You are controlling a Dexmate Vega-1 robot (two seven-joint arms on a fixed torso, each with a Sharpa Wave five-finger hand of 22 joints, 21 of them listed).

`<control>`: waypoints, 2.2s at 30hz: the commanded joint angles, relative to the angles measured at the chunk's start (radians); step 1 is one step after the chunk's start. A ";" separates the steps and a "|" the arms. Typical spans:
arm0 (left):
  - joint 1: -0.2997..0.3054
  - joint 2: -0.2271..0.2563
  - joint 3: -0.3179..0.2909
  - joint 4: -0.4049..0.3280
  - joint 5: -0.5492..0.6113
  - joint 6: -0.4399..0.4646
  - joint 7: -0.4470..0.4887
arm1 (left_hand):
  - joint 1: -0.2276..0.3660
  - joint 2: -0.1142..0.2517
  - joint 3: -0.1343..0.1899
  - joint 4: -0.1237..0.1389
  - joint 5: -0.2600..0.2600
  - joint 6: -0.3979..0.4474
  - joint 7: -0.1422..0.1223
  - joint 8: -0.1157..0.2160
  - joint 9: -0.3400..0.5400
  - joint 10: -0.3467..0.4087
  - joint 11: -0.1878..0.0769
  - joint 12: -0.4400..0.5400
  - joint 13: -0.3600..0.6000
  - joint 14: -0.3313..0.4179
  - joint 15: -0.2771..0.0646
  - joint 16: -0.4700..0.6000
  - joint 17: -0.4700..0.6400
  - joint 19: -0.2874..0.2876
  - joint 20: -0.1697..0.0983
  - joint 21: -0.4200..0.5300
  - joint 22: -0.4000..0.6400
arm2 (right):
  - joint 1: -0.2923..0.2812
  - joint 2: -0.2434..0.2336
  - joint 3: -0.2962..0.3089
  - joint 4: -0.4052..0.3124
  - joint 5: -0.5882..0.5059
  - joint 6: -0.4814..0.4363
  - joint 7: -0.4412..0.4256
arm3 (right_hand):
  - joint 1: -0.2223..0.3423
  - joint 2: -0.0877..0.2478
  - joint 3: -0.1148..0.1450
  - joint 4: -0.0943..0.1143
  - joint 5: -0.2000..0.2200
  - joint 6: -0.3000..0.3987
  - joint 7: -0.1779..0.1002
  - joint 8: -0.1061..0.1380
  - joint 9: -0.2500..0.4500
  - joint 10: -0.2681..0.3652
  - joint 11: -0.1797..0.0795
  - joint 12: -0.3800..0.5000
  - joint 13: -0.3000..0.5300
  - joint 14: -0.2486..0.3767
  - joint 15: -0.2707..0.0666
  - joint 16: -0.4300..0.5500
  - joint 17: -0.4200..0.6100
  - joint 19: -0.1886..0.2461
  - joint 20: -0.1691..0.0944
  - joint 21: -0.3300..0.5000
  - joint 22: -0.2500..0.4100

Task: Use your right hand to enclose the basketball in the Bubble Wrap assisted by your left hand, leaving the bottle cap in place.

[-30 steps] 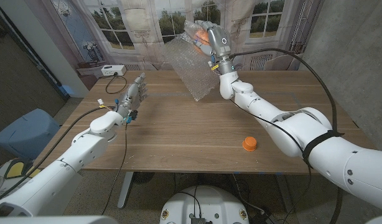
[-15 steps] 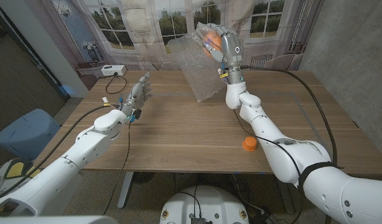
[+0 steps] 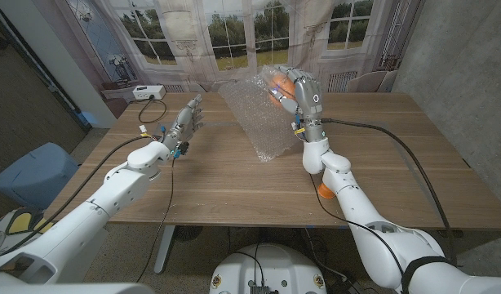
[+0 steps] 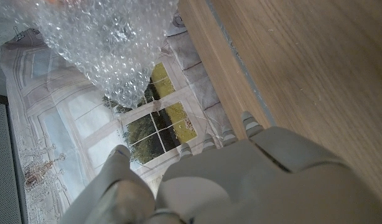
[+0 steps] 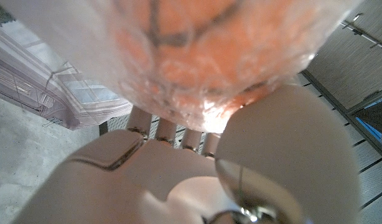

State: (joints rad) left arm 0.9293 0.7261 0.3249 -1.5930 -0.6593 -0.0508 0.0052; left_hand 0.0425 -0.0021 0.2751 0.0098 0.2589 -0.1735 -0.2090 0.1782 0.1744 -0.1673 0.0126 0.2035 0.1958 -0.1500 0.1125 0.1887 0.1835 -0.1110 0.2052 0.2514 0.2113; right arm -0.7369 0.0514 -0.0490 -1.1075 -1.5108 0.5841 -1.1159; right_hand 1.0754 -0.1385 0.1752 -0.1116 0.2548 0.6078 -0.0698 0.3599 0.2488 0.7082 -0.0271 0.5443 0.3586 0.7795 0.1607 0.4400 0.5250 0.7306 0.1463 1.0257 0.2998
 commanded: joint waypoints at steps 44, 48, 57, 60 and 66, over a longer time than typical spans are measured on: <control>-0.472 0.065 0.302 0.210 0.322 -0.052 -0.767 | 0.773 -0.024 0.012 -0.147 0.039 0.285 0.179 0.019 0.026 0.213 0.052 0.083 0.143 0.206 -0.005 0.038 0.087 0.144 0.007 0.067 0.019 | -0.051 0.158 0.175 -0.093 -0.011 0.238 -0.001 | 0.304 0.296 0.009 0.003 -0.013 0.000 0.001 -0.020 0.007 -0.002 0.001 0.016 0.013 0.270 -0.390 -0.023 0.025 0.065 -0.361 0.069 0.006; -0.449 0.101 0.288 0.159 0.326 0.005 -0.750 | 0.863 0.065 0.062 -0.167 -0.013 0.281 0.206 0.026 0.027 0.187 0.084 0.074 0.148 0.172 0.020 0.024 0.073 0.139 0.006 0.064 0.015 | -0.046 0.150 0.174 -0.091 -0.013 0.223 -0.001 | 0.304 0.296 0.009 0.003 -0.014 -0.002 0.000 -0.023 0.008 -0.005 -0.004 0.017 0.016 0.271 -0.390 -0.026 0.027 0.061 -0.361 0.075 0.006; -0.287 0.187 0.168 0.058 0.206 0.008 -0.640 | 0.816 0.103 0.049 -0.127 -0.055 0.354 0.217 0.048 0.029 0.227 0.073 0.089 0.152 0.185 0.013 0.032 0.065 0.142 0.004 0.066 0.014 | -0.016 0.111 0.180 -0.074 -0.011 0.144 -0.001 | 0.307 0.294 0.010 0.002 -0.015 -0.002 -0.002 -0.027 0.008 -0.004 -0.003 0.018 0.014 0.273 -0.390 -0.032 0.031 0.053 -0.361 0.088 0.004; -0.228 0.211 0.124 0.038 0.150 -0.010 -0.616 | 0.792 0.108 0.041 -0.113 -0.063 0.363 0.223 0.049 0.029 0.235 0.072 0.092 0.152 0.189 0.010 0.035 0.065 0.143 0.005 0.067 0.014 | -0.010 0.106 0.189 -0.069 -0.007 0.124 -0.001 | 0.307 0.294 0.011 0.002 -0.016 0.000 -0.002 -0.028 0.009 -0.005 -0.002 0.018 0.014 0.274 -0.389 -0.034 0.033 0.050 -0.361 0.092 0.004; -0.150 0.244 0.064 0.021 0.082 -0.075 -0.605 | 0.748 0.114 0.027 -0.091 -0.071 0.373 0.232 0.048 0.029 0.243 0.074 0.095 0.153 0.194 0.008 0.038 0.065 0.139 0.006 0.066 0.014 | -0.007 0.101 0.190 -0.066 -0.007 0.095 -0.001 | 0.308 0.294 0.011 0.002 -0.016 0.000 -0.003 -0.030 0.009 -0.007 -0.003 0.019 0.015 0.275 -0.390 -0.037 0.035 0.047 -0.361 0.098 0.003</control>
State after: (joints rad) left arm 0.6442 0.9030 0.4911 -1.5214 -0.4562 -0.0564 -0.6214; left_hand 0.8050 0.1109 0.3017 -0.0880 0.1918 0.1877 0.0233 0.2226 0.2027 0.0671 0.0823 0.2926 0.3461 0.0413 0.1178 0.2238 0.2460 0.0369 0.2071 0.3212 0.2230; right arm -0.7601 0.1717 0.1337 -1.1853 -1.5225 0.7397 -1.1169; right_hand 1.0793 -0.1424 0.1794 -0.1077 0.2398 0.6076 -0.0697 0.3320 0.2533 0.7055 -0.0248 0.5587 0.3692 0.7986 0.1584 0.4090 0.5542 0.7305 0.1463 1.1145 0.2989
